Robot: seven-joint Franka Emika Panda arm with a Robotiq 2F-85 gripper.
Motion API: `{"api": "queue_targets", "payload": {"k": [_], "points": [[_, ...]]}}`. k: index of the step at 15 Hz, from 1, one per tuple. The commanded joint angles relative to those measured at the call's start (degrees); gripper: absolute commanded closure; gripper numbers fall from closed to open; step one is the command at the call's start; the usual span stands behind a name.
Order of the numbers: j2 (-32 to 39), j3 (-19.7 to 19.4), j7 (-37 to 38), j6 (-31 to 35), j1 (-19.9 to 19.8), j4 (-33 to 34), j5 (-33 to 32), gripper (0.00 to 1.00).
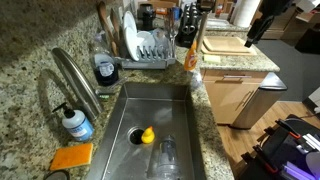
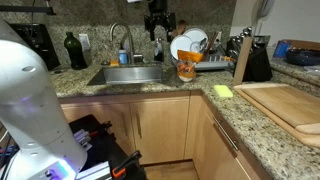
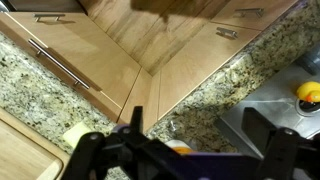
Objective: Open the tap
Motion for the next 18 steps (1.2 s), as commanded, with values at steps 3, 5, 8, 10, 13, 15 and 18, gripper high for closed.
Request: {"api": "queue_targets", "payload": {"k": [3,5,8,10,13,15,18], "points": [[3.1,-0.03,-1.15,-1.31,0.16,2.03,1.16,0.0],[12.1,1.8,-3.39,-1.47,2.41,6.38,1.4,0.0],[18.85,5.56,-3.57,-2.62,5.35,10.09,-0.12,0.0],[25.07,8.61,-3.34,-3.63,7.76,14.49,-1.25,0.0],[34.09,12.46,-3.2,-3.17,11.78,22.43,-5.95,0.0],[39.1,14.25,-3.98,-2.58,14.75,28.01,-9.65,0.0],[43.24,14.14,-5.93,-0.79,17.87,33.57,-17.94,0.0]]}}
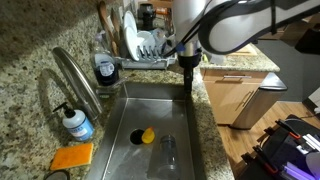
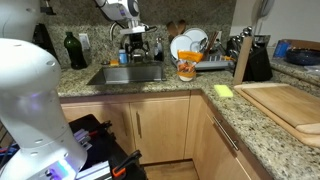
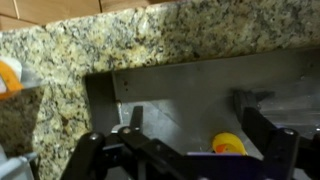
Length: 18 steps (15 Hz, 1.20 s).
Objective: Open the tap
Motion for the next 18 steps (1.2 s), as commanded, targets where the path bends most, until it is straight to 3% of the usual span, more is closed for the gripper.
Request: {"api": "queue_targets", "payload": {"k": [1,2,7,8,14,17,18], "points": [[5.18,-0.31,-4.36,0.98,1.8,7.9,-6.59,0.0],[3.1,-0.03,-0.97,0.29,1.95,4.33,-4.39,0.0],[5.54,-0.33,-4.45,2.3,1.15,7.67,-4.7,0.0],[6.67,0.99,-9.73,8.0,-0.74,7.85,-1.98,0.0],[16.5,3.99,-26.01,16.67,-2.9,18.78,6.15,0.0],[23.13,6.88,-33.24,12.4,-1.9,26.11,9.87,0.0],[24.07,5.63,-32.18,9.48,0.31,27.65,7.94,0.0]]}}
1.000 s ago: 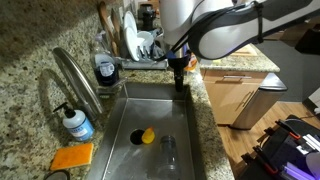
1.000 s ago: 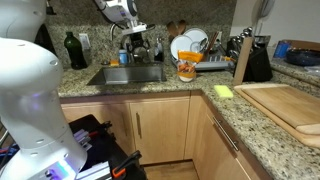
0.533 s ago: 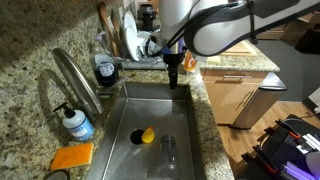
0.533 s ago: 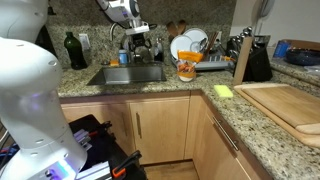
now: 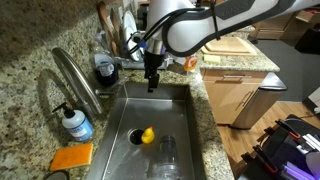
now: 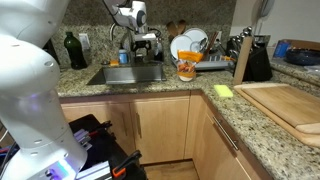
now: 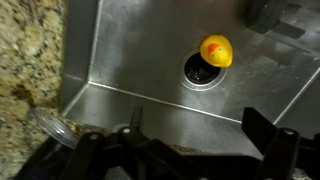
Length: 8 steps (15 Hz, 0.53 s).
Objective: Open the tap
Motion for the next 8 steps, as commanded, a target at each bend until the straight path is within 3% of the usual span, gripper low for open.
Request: {"api": "queue_targets", "payload": {"k": [1,8], "points": [[2.01,0.21,-1.33,-1.66,0.86,2.25,0.37,0.0],[10.98,-0.72,-0.42,-4.77,5.12,12.03,-1.43,0.0]]}}
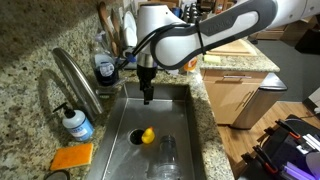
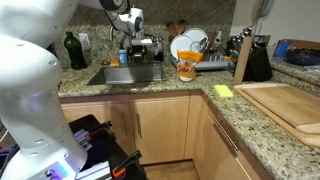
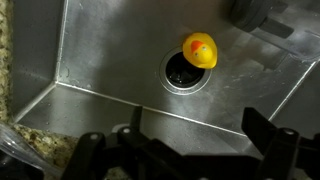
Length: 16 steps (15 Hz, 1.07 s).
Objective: Open the tap
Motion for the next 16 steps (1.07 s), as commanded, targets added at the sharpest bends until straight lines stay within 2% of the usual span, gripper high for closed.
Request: {"api": "queue_targets", "payload": {"k": [1,5,8,9,14,16], "points": [[6.38,-0.46,-0.21,0.32,2.32,8.0,-0.76,0.0],[11.56,-0.43,-0.28,5.51,4.46,16.54,-0.75,0.0],[14.26,-3.47,2.05,12.61,6.91,21.35,-3.69,0.0],[11.27,-1.68,1.01,10.07,5.28,16.54,-2.16,0.0],[11.79,-1.86,1.25,10.43,5.56,17.27,-2.31,0.0],[14.15,0.34,-0.57,11.06,3.92,19.6,0.48,0.0]]}}
